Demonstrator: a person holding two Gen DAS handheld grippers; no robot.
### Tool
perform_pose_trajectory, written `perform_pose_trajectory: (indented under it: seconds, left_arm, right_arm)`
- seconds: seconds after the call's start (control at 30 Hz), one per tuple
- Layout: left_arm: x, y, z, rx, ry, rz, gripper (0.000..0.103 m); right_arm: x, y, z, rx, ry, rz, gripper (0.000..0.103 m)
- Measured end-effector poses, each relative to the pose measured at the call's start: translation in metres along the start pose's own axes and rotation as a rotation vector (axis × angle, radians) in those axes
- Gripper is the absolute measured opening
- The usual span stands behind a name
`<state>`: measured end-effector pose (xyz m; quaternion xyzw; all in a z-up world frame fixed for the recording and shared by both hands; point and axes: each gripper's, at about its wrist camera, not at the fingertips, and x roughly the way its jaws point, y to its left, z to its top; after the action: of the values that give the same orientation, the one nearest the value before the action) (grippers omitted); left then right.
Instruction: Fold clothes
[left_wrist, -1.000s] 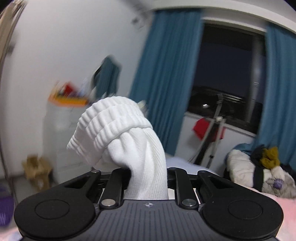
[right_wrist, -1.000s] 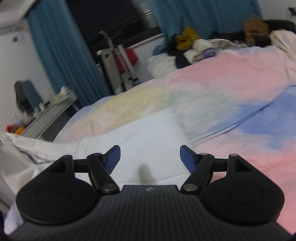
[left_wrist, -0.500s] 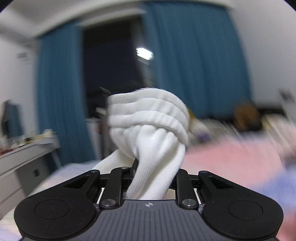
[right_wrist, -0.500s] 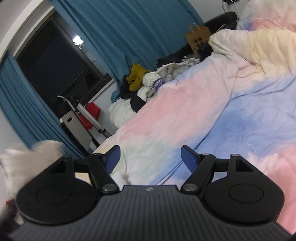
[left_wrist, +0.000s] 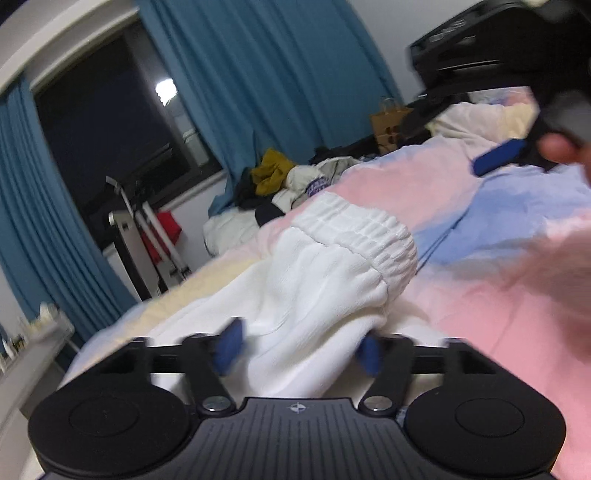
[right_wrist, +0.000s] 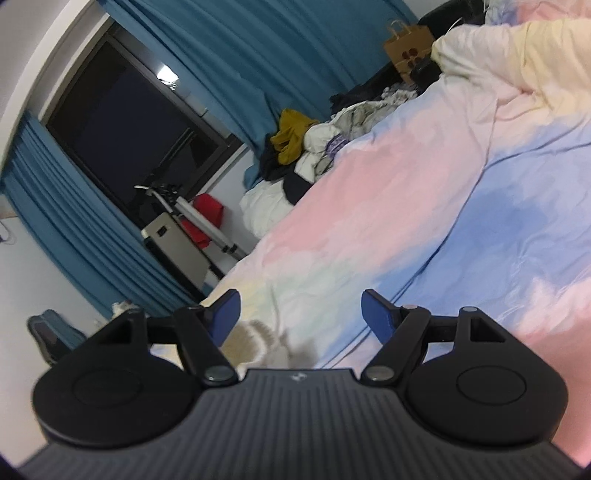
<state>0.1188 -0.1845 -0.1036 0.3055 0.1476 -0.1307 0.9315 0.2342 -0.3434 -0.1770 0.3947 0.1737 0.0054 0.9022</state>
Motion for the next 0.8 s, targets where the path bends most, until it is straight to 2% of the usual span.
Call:
perform_pose_trajectory:
  seconds: [0.03,0.17,0.3,0.37,0.5,0.63,0.7,0.8]
  left_arm:
    - [-0.011,0.013,-0.014,0.033,-0.005,-0.005,0.082]
    - [-0.043,0.025,-0.03,0.085,0.008,-0.055,0.083]
    - [-0.072,0.046,-0.053,0.03,0.017,-0.014,0.089]
    - [-0.075,0.053,-0.064,0.005,0.042,-0.006,0.09]
    - [-0.072,0.057,-0.078,0.024,0.098,0.037,0.089]
    - [-0.065,0.055,-0.081,0.068,0.086,0.026,0.089]
    - [-0.055,0.056,-0.083,0.064,0.076,0.009,0.087]
    - [-0.042,0.058,-0.085,0.042,0.066,-0.019,0.077]
  right_arm:
    - [0.001,0.0,-0.001,0.009,0.008,0.017,0.075]
    - [0.008,-0.003,-0.004,0.07,0.07,0.079,0.075]
    - [0.024,0.001,-0.004,0.121,0.149,0.163,0.075]
    - [0.04,0.01,0.001,0.101,0.195,0.191,0.075]
    - [0.077,0.026,0.004,0.022,0.308,0.181,0.075]
    - [0.101,0.031,-0.01,-0.005,0.405,0.165,0.076]
    - [0.111,0.031,-0.019,0.002,0.424,0.164,0.076]
    - [0.121,0.03,-0.03,0.022,0.448,0.167,0.076]
